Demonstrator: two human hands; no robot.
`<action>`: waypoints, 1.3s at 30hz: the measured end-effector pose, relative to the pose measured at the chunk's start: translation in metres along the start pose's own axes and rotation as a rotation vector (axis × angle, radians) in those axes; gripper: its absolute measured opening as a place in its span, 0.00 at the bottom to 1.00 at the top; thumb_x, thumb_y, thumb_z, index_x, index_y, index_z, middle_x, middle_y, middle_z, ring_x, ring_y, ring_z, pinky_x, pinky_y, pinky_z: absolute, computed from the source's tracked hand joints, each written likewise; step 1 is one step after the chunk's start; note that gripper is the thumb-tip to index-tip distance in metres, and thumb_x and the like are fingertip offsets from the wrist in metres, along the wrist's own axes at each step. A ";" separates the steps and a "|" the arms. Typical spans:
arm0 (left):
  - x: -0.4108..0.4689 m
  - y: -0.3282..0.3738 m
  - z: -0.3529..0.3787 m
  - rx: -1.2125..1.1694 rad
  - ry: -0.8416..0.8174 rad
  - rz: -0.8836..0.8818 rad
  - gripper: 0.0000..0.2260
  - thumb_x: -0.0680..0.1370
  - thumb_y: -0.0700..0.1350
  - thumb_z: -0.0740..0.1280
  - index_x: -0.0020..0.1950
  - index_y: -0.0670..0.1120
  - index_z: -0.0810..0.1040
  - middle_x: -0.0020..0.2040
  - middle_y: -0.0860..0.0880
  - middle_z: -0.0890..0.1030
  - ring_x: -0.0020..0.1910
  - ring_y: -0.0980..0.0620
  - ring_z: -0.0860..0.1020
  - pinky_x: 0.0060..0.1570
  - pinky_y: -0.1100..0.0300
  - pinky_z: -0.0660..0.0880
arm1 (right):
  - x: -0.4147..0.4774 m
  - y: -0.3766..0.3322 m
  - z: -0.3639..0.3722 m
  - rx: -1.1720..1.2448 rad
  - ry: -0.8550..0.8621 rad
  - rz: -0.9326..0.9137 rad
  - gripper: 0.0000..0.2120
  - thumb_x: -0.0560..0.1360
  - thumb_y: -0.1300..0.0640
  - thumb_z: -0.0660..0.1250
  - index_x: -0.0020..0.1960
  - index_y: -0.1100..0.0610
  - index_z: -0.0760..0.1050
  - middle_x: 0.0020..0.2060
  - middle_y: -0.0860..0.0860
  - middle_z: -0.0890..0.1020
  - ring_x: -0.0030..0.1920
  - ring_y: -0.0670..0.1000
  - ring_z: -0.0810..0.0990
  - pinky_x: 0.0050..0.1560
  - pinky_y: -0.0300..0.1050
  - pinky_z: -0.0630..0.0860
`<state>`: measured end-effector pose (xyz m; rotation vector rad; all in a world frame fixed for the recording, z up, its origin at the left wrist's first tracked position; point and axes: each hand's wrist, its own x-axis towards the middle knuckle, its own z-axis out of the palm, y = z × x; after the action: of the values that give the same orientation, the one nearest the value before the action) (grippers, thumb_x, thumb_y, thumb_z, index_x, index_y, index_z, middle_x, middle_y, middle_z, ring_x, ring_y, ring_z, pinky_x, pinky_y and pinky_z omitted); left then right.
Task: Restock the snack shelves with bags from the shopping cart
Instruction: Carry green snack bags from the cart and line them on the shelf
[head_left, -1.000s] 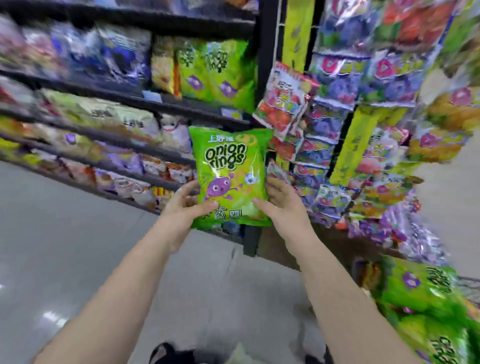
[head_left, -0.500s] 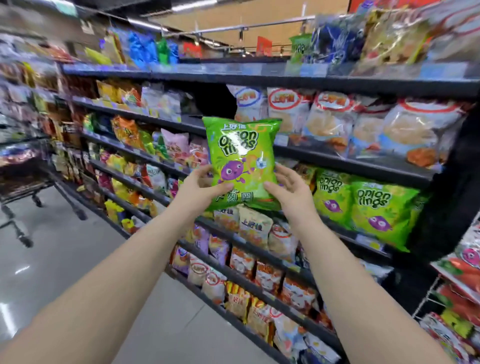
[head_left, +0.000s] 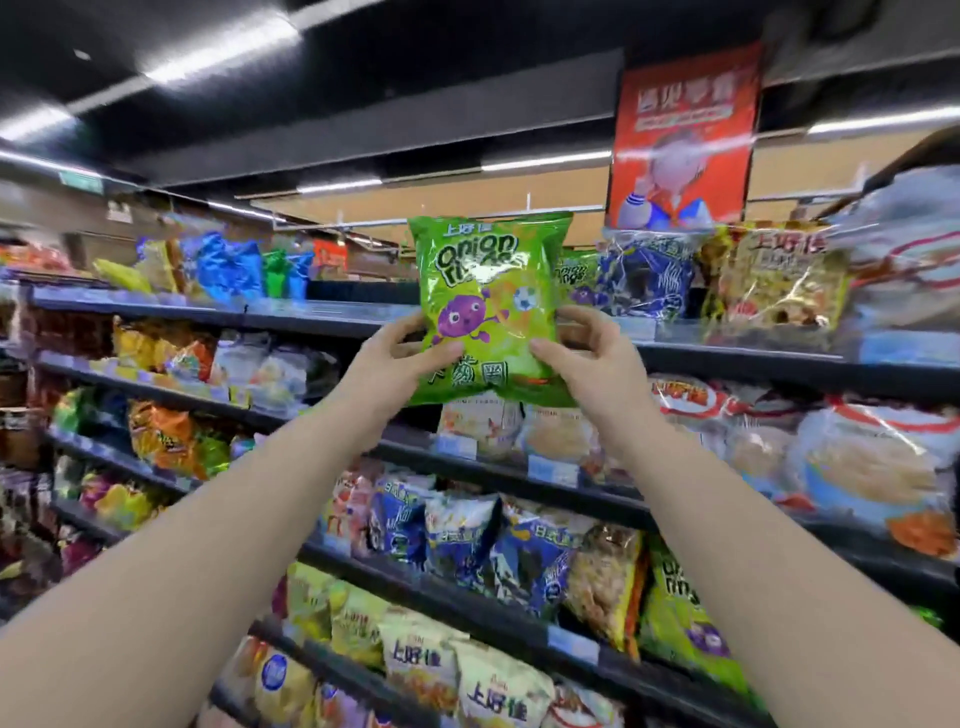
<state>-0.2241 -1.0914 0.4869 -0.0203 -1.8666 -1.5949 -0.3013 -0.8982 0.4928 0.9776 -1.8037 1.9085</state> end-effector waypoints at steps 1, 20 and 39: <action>0.018 0.002 0.003 -0.011 -0.012 0.014 0.29 0.66 0.47 0.79 0.66 0.49 0.75 0.56 0.45 0.83 0.53 0.49 0.82 0.59 0.54 0.76 | 0.018 0.002 -0.003 -0.022 -0.001 -0.023 0.19 0.72 0.58 0.74 0.60 0.52 0.73 0.48 0.45 0.78 0.45 0.44 0.80 0.45 0.39 0.78; 0.305 -0.010 0.042 0.198 -0.114 0.162 0.29 0.69 0.40 0.78 0.67 0.48 0.70 0.47 0.49 0.81 0.43 0.54 0.80 0.41 0.59 0.76 | 0.278 0.056 0.024 -0.549 0.124 -0.052 0.20 0.77 0.55 0.66 0.69 0.52 0.71 0.55 0.51 0.78 0.48 0.51 0.77 0.51 0.48 0.77; 0.442 -0.038 0.094 0.087 -0.818 -0.265 0.36 0.78 0.70 0.44 0.73 0.46 0.66 0.70 0.32 0.69 0.70 0.32 0.68 0.66 0.33 0.64 | 0.359 0.110 0.016 -0.385 0.304 0.511 0.38 0.78 0.32 0.52 0.78 0.57 0.55 0.75 0.61 0.62 0.71 0.66 0.64 0.66 0.67 0.69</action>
<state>-0.6263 -1.1949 0.6681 -0.4673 -2.6409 -1.8438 -0.6241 -1.0037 0.6540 0.0922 -2.2488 1.7347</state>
